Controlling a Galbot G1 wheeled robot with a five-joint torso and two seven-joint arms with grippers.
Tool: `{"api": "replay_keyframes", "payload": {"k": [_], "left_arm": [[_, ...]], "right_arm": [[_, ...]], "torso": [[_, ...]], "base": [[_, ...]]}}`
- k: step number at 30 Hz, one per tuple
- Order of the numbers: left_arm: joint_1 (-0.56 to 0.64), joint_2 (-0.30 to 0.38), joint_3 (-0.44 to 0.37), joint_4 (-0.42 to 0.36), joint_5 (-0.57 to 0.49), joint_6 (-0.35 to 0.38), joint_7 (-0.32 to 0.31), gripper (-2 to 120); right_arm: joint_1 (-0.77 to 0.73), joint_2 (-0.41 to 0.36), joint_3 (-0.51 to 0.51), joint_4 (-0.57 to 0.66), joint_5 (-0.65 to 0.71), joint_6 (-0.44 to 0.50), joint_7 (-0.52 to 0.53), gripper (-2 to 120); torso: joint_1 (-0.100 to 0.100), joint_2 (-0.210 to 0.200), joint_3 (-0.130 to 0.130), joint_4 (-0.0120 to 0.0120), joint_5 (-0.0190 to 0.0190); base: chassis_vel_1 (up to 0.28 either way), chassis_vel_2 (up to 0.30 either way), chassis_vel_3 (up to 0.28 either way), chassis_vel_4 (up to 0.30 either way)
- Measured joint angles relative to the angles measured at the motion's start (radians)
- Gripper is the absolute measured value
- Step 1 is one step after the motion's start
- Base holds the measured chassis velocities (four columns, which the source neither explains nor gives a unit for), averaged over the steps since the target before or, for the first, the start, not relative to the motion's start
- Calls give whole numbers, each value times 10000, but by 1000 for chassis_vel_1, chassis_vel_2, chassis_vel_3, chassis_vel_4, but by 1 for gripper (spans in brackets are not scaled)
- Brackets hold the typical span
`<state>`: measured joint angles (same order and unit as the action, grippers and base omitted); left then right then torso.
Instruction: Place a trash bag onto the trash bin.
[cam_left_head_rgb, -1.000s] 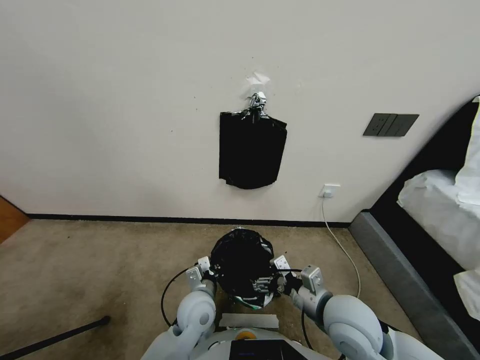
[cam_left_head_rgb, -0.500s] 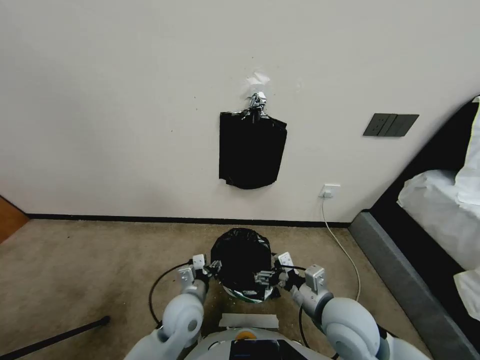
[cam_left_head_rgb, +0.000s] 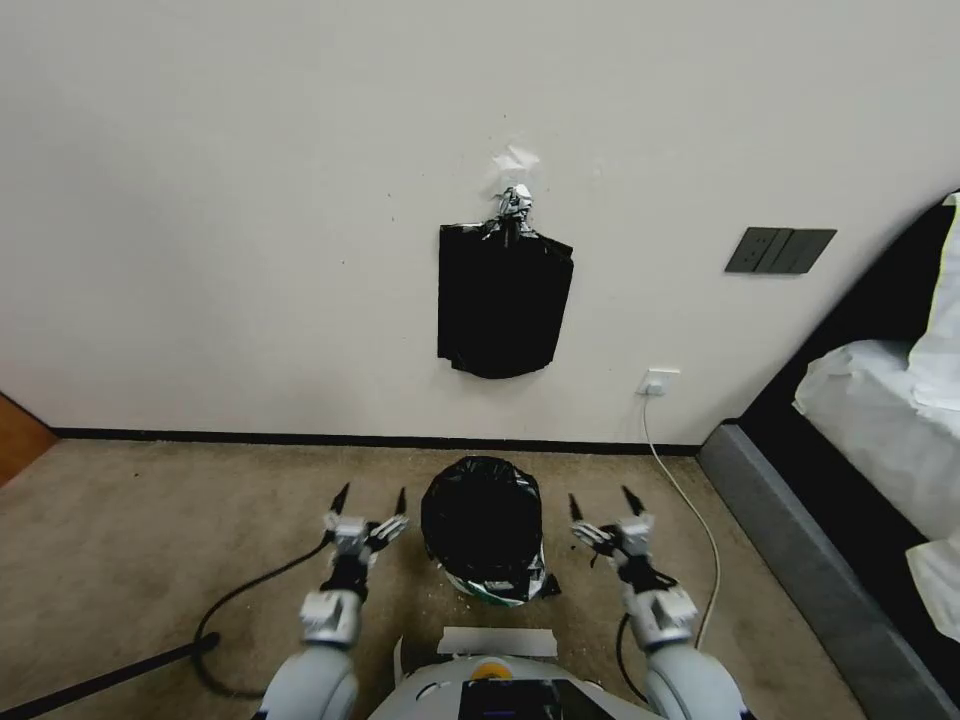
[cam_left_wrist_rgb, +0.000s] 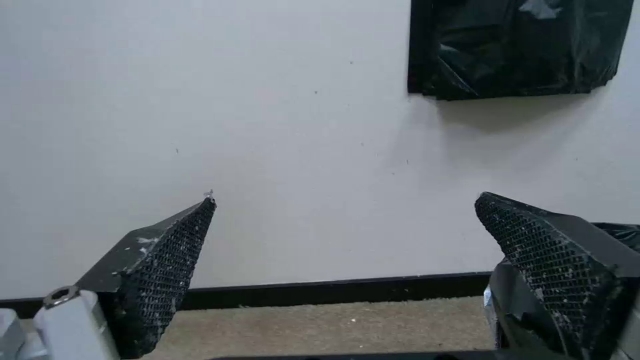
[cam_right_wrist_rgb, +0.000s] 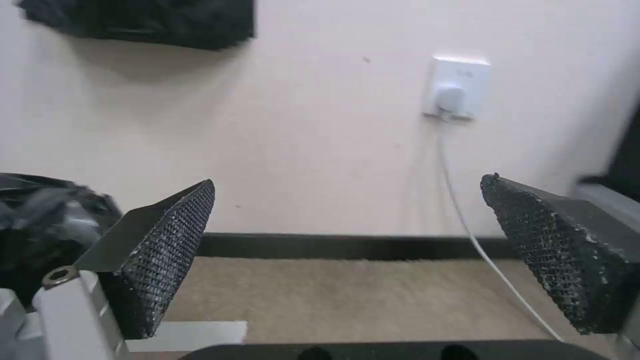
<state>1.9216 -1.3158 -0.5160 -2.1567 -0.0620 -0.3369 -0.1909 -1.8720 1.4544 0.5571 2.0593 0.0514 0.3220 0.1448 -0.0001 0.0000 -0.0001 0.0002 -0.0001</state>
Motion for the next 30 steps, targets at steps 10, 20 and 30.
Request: {"api": "replay_keyframes", "payload": {"k": [10,20,30], "left_arm": [[9,-28,-13,-42,-9,-19,18,100],[-27,-10,25,-46,-63,41,-25,100],[-40,-2,39,-46,-83,67,-45,100]], "right_arm": [[-25,205,59,-15,-11,-35,7,100],[0,154,21,15,29,-105,25,100],[11,134,8,30,53,-133,32,100]], "torso": [[0,0,1,-2,1],[0,0,1,-2,1],[0,0,1,-2,1]], "base": [[0,0,0,0],[0,0,0,0],[0,0,0,0]]}}
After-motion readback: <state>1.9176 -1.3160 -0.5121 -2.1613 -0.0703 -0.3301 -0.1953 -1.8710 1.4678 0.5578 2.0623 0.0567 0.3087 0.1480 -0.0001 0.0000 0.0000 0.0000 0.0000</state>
